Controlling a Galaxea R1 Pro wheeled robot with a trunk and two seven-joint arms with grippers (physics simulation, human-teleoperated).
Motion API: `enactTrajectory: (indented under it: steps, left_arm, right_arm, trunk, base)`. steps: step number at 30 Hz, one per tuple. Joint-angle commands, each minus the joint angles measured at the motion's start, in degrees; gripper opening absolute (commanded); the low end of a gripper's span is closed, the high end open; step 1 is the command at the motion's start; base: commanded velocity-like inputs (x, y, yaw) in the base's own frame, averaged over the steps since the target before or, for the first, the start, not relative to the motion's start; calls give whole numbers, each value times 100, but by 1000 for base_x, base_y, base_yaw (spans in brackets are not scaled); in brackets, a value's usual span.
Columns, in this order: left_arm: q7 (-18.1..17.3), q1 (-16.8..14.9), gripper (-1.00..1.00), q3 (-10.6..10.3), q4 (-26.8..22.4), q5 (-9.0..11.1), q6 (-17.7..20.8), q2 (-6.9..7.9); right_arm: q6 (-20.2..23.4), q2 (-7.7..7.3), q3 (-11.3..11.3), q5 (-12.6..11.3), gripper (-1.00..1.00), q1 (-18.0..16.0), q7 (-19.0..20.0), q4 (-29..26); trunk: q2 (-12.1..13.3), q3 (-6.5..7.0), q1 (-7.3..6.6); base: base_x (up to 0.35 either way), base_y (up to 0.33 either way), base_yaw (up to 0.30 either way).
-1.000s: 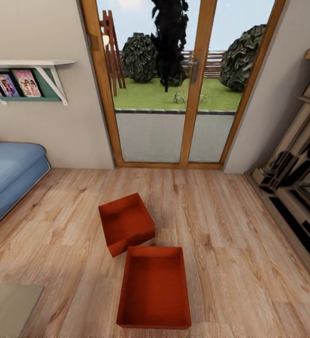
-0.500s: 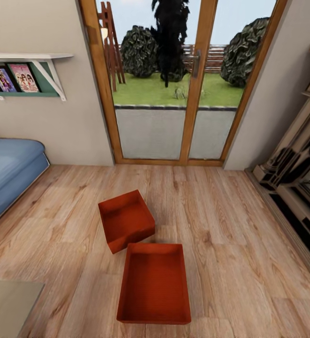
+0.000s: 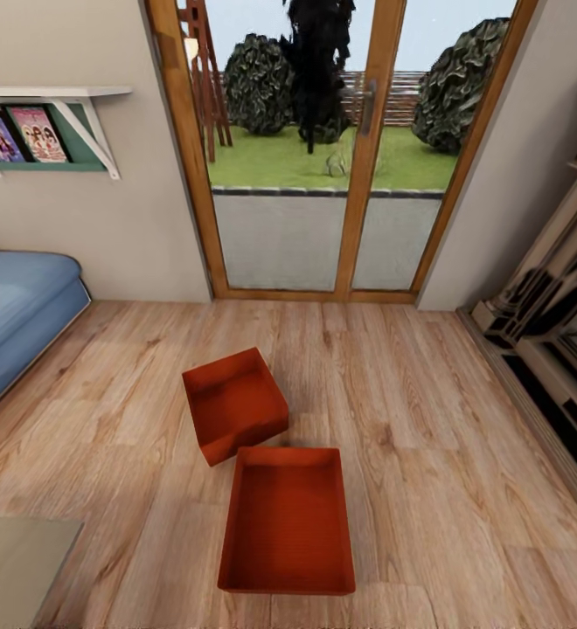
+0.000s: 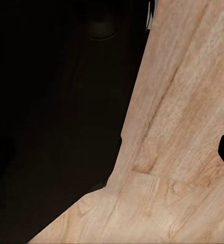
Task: Move the two storage containers from the living room to the garage. In the garage, place one container on the floor and stack the other container on top of it (either order is fine).
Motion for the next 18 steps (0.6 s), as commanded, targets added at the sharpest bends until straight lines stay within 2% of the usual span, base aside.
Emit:
enactTrajectory:
  steps: [1, 18]
  left_arm:
    - [2, -1, 100, 28, 0, 7, -9, 3]
    - [-5, -1, 100, 27, -10, 7, -9, 1]
  right_arm:
    - [-34, 3, 48, -50, 100, -6, -4, 18]
    - [-60, 1, 46, -59, 100, -6, -6, 18]
  trunk:
    - [-2, -13, 0]
    - [-2, -169, 0]
  base:
    - [0, 0, 0]
    - [0, 0, 0]
